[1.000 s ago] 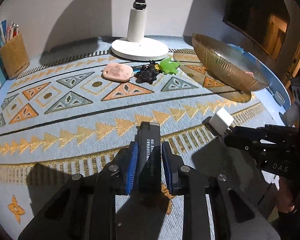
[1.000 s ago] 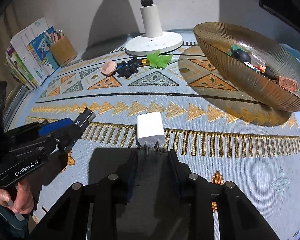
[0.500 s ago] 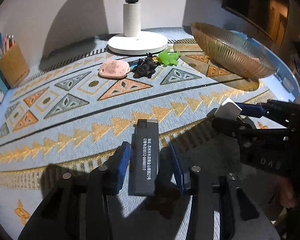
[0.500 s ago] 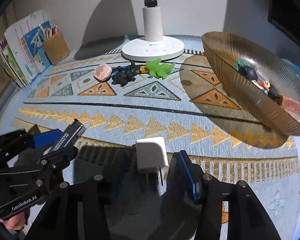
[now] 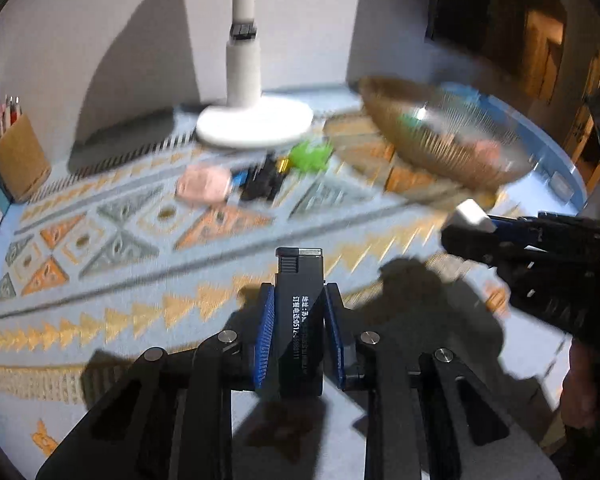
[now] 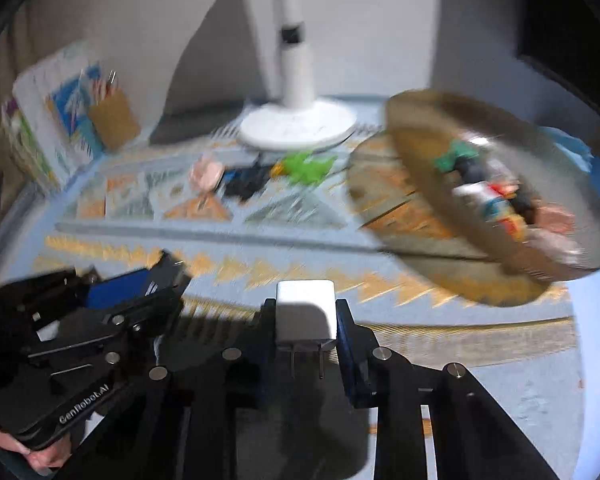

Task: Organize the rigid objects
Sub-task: 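Lift the black power bank and white plug toward the amber bowl with both grippers, then lower the power bank and plug into the amber bowl, opening both grippers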

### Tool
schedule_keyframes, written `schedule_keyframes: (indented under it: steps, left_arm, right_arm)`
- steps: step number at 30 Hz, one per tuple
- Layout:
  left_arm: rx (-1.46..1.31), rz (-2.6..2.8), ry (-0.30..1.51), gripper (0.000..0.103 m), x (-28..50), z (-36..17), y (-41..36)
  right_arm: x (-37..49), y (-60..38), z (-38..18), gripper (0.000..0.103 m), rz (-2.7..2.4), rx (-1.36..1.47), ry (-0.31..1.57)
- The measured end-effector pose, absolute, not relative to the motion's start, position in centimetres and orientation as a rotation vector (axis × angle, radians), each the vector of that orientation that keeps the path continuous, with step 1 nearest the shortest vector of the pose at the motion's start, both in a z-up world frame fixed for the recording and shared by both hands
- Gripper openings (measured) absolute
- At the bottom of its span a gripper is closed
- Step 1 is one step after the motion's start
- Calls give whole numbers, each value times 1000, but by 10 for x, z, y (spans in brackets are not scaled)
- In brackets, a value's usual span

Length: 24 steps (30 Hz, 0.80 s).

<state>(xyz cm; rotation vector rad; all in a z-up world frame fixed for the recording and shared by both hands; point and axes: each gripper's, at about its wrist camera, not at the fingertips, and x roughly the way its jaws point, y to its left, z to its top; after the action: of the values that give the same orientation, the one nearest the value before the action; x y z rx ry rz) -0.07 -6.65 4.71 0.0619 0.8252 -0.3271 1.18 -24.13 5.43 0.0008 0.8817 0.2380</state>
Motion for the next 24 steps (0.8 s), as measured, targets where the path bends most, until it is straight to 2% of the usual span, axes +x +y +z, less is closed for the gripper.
schedule_keyframes:
  steps: [7,11,18,24]
  left_arm:
    - [-45,-428,643,21,22,122,-98]
    - [-70,-495,585,21,54,150,-139]
    - [-65,-528,686,21,111,115,-203]
    - [-34,-540,778,21,126,79,-230]
  right_arm:
    - [10,-342,135,26,35,116,681]
    - [33,-389,161,26,-84,123,626]
    - [91,-431,130,26,-131,145,731]
    - [115,-448,92,26,-149,152,819]
